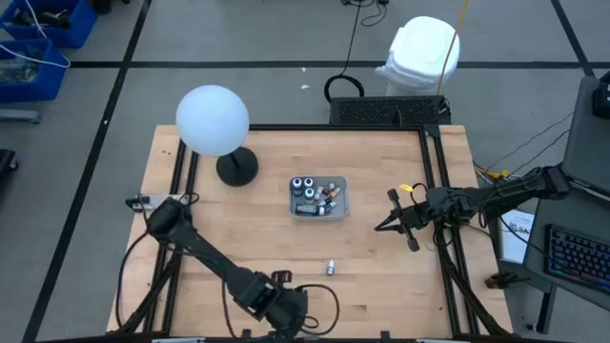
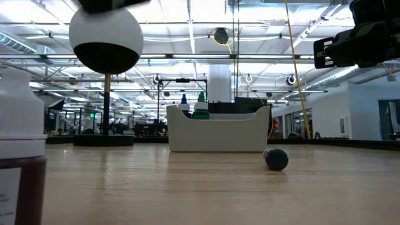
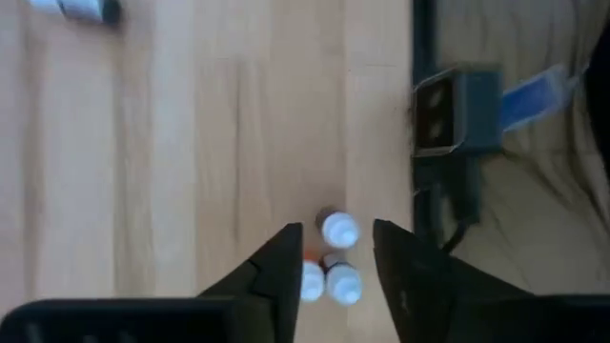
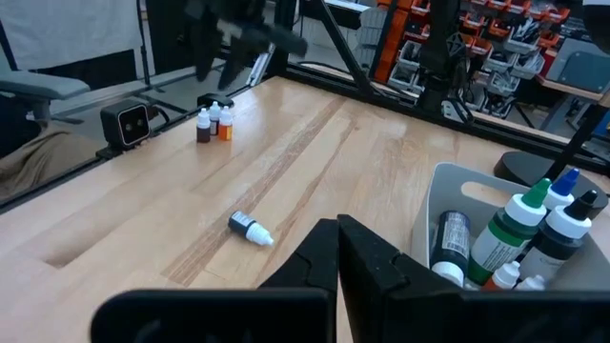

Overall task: Pick & Place food coloring
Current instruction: Put the small black food coloring bottle into the gray bin

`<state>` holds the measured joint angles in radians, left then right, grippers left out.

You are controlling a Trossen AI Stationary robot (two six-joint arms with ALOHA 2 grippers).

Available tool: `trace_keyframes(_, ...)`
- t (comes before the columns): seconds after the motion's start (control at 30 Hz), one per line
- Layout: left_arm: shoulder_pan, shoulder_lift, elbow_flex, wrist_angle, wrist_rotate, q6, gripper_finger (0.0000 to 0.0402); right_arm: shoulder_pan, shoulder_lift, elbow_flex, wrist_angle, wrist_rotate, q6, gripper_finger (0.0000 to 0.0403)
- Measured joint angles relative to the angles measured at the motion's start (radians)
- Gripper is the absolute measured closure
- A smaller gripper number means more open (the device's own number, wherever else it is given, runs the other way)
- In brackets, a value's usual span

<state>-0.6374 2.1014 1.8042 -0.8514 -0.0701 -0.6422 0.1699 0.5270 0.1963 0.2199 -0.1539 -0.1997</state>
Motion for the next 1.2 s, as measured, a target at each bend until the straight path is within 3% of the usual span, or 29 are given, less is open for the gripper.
trace_keyframes(0.2, -0.007, 0.0, -0.112, 0.149, 0.063, 0.006, 0.0215, 0.0, 0.0, 0.0, -0.004, 0.0, -0.015, 0.0403)
trace_keyframes(0.4, -0.004, 0.004, -0.119, 0.171, 0.053, 0.014, 0.0188, 0.0, 0.0, 0.0, -0.007, 0.0, -0.021, 0.0403)
trace_keyframes(1.2, 0.012, 0.087, -0.118, 0.173, 0.114, 0.086, 0.019, 0.0, 0.0, 0.0, -0.007, 0.0, -0.022, 0.0403)
